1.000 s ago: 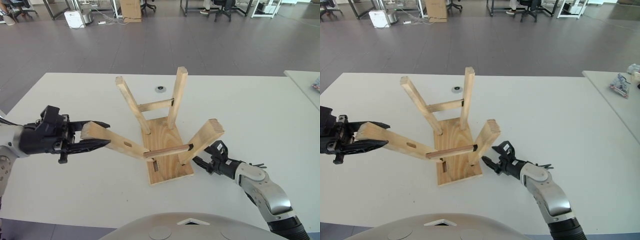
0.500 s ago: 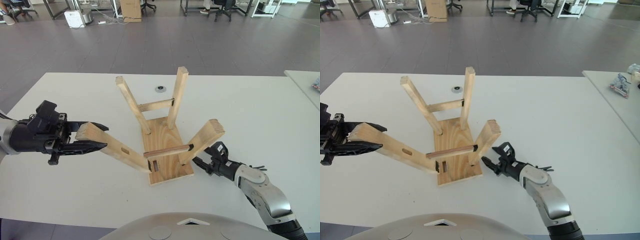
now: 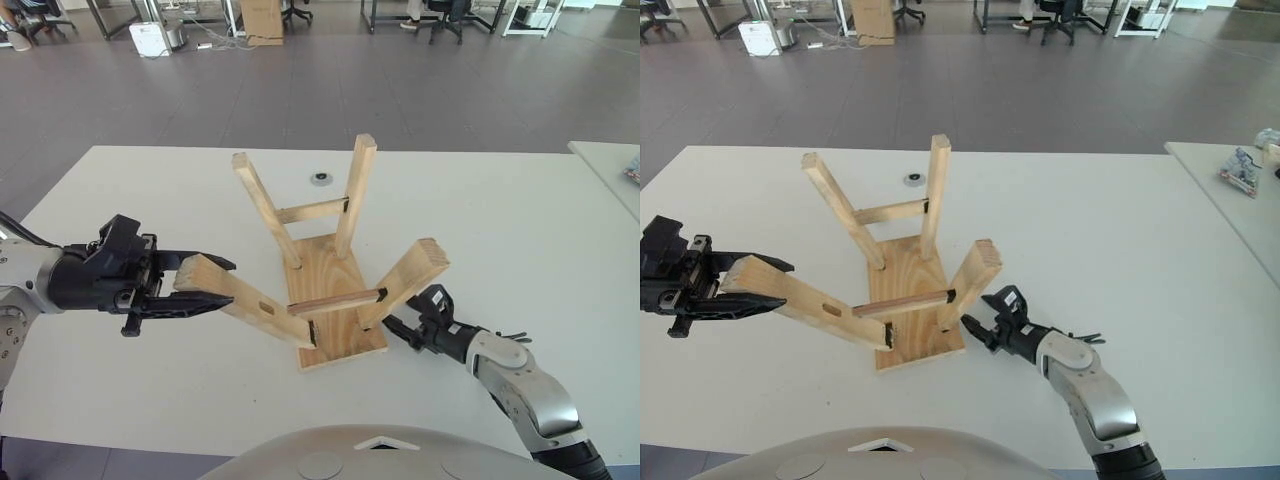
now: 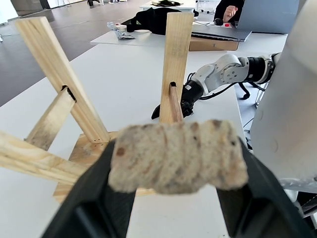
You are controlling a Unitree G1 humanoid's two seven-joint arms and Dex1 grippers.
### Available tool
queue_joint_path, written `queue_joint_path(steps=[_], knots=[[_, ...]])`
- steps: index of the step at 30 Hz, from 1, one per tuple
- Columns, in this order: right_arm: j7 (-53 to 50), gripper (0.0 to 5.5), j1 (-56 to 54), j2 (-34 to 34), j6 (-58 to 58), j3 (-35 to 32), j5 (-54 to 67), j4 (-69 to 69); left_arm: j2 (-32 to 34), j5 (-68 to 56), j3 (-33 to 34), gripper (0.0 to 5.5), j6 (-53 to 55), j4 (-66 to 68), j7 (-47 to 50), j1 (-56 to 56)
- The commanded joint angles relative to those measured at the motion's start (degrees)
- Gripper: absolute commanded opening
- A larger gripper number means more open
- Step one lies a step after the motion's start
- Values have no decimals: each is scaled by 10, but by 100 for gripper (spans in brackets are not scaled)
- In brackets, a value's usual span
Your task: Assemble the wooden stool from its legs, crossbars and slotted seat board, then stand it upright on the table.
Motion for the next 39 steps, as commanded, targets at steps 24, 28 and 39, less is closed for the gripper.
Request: queue_joint_path(steps=[24, 28, 39], knots=[[-6, 336, -23, 46, 8, 88, -31, -15, -51, 72, -198, 204, -7, 17, 98, -90], [-4, 336, -37, 52, 19, 87, -31, -16, -38, 104, -222, 204, -22, 1, 98, -9], [-21, 336, -81, 70, 85, 86, -29, -47, -68, 159, -310, 204, -127, 37, 169, 91]])
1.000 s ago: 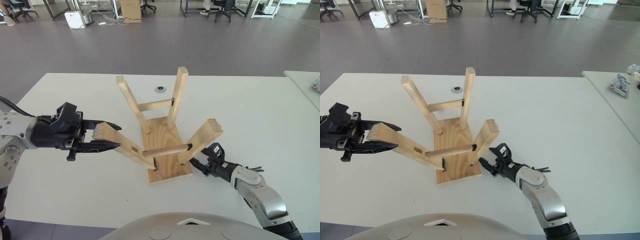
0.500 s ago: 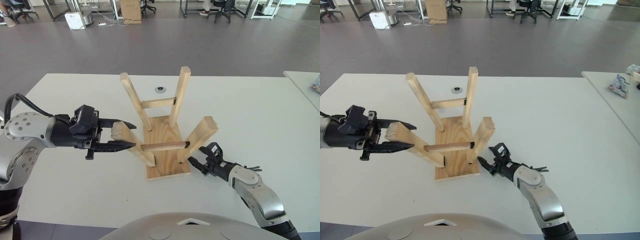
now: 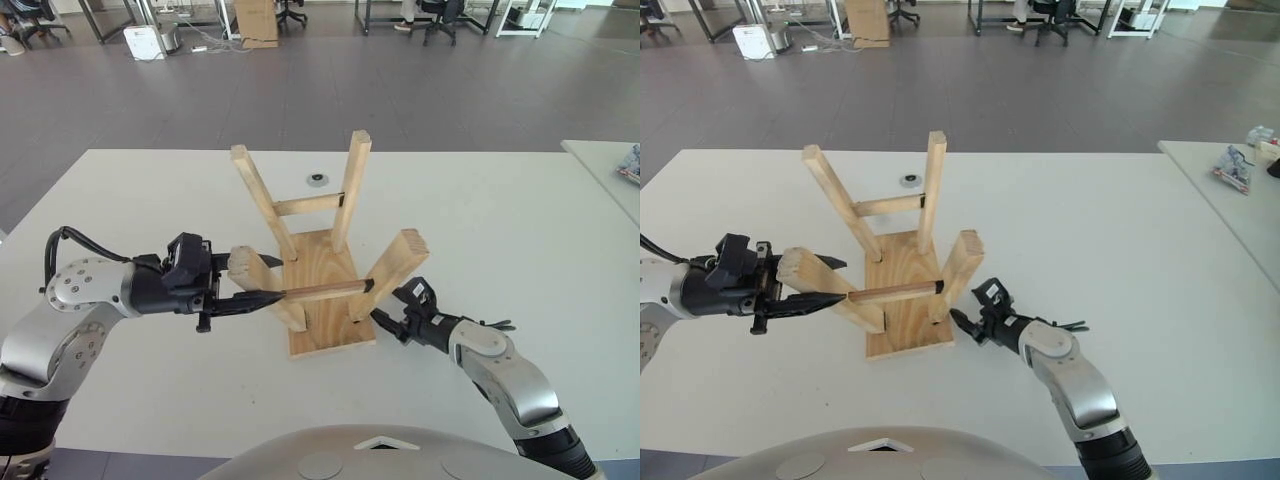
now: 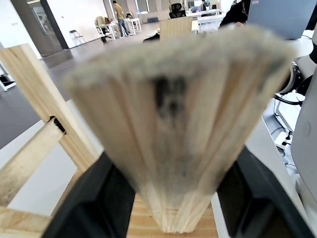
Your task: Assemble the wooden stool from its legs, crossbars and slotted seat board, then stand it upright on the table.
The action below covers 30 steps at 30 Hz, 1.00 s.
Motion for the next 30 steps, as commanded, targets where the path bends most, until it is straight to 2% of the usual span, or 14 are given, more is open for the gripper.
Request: queue_joint_path(steps=[1, 5, 11, 12, 22, 24, 27, 30], knots=[[13, 336, -31, 39, 14, 43, 24, -27, 0, 128, -127, 204, 47, 55, 14, 74], [10, 336, -25, 37, 28, 38, 26, -34, 5, 156, -140, 204, 1, 90, 8, 81], [25, 336, -8, 11, -11, -1, 25, -18, 52, 205, -178, 204, -73, 126, -29, 127], [26, 336, -8, 12, -20, -4, 23, -7, 51, 204, -181, 241, -76, 124, -21, 128], [24, 336, -13, 19, -63, -15, 15, 35, 15, 244, -148, 405, -108, 168, -7, 87], [30, 336, 0, -3, -43, -52, 32, 11, 9, 283, -143, 431, -172, 221, -4, 104], [104, 336, 10, -103, -5, -134, 78, -10, -17, 313, -153, 431, -208, 226, 19, 135], [207, 336, 51, -201, 26, -139, 117, -42, -34, 327, -157, 431, -212, 210, 40, 149]])
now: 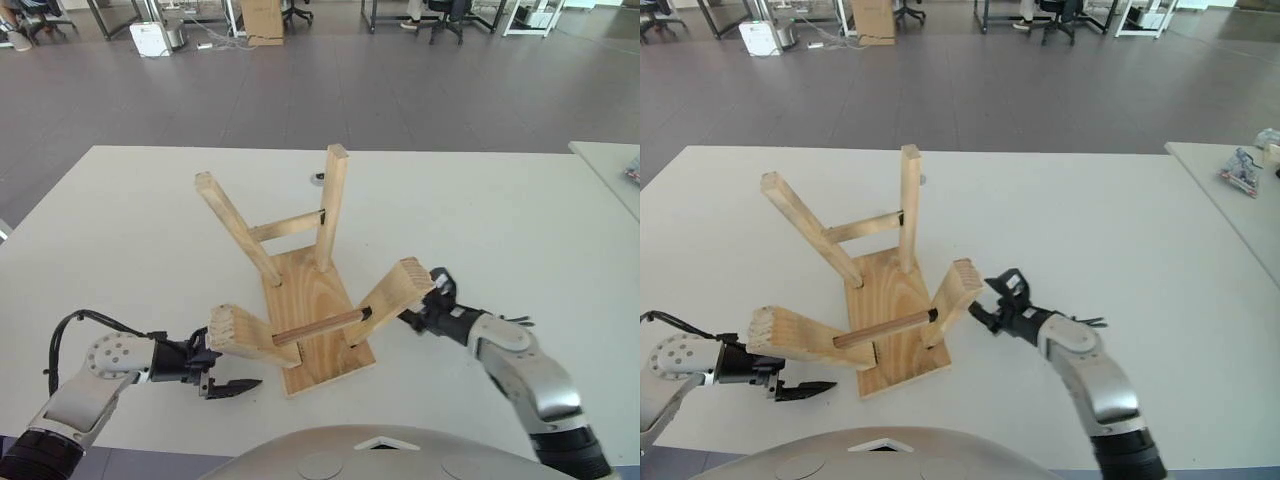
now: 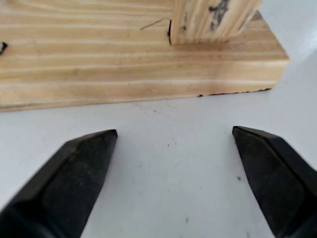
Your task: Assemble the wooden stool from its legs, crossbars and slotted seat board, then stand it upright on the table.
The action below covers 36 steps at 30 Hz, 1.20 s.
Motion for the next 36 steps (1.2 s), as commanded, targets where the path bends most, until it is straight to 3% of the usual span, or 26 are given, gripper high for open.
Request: queue_joint_path(steps=[1, 3, 8, 13, 18, 20, 23, 28, 32, 36], knots=[[110, 336, 62, -101, 30, 10, 38, -51, -15, 44, -15, 431, 5, -2, 22, 21], [133, 336, 94, -117, 28, 32, 41, -69, -26, 64, -11, 431, -22, 34, 34, -3], [55, 336, 83, -47, 32, 111, 2, -70, -63, 156, -42, 431, -134, 258, 61, -169], [-45, 336, 5, 60, 42, 164, -39, -7, -87, 135, -59, 431, -152, 266, 43, -166], [-112, 336, -49, 103, 26, 153, -76, 69, -35, 127, -33, 431, -181, 321, 11, -147], [-115, 336, -48, 92, 22, 134, -79, 78, -20, 121, -26, 431, -195, 337, -3, -137], [-67, 336, -2, 14, 8, 133, -91, 63, -12, 111, -17, 431, -206, 348, -5, -124], [29, 336, 102, -82, 32, 167, -36, -88, 20, 109, 12, 431, -222, 392, 1, -133], [18, 336, 109, -76, 65, 197, -19, -143, 38, 106, 23, 431, -230, 420, -3, -150], [-82, 336, 48, 19, 107, 240, -60, -110, 33, 108, 18, 431, -229, 424, -11, -168]])
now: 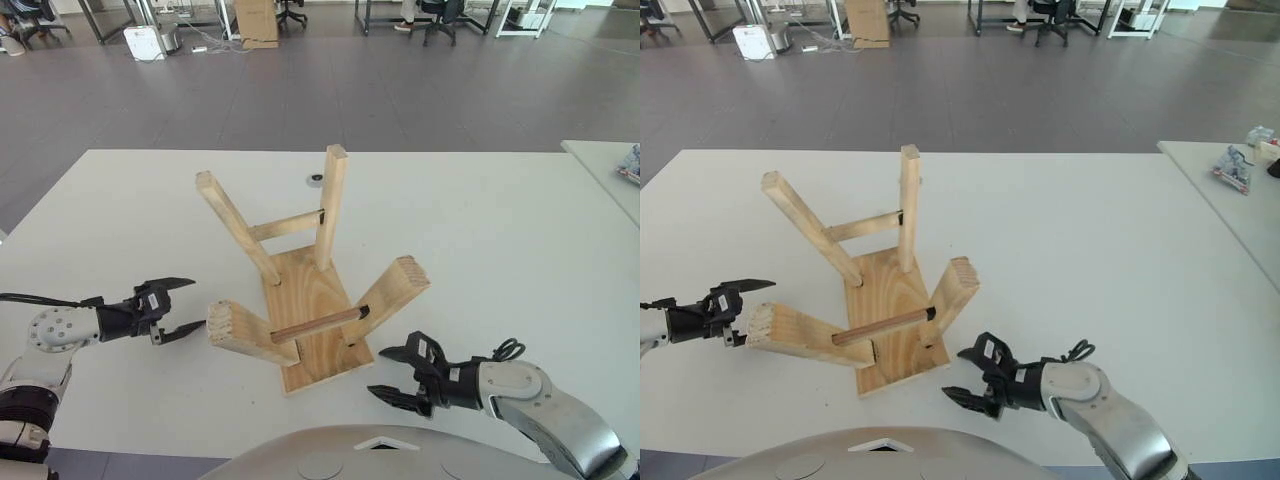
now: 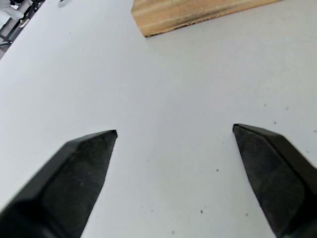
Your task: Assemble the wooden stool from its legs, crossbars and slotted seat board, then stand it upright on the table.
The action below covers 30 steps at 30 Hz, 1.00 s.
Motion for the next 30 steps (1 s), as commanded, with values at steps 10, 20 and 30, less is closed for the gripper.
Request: queue_joint_path(steps=[10, 20, 30], knots=[[-164, 336, -88, 106, 95, -28, -71, 75, -47, 219, -90, 431, -24, 247, 112, -322], [-138, 336, -116, 115, 33, -2, -76, 133, -191, 344, -140, 431, -75, 378, 303, -468], [-74, 336, -106, 112, 19, -5, -25, 111, -173, 346, -133, 431, -127, 387, 290, -383]])
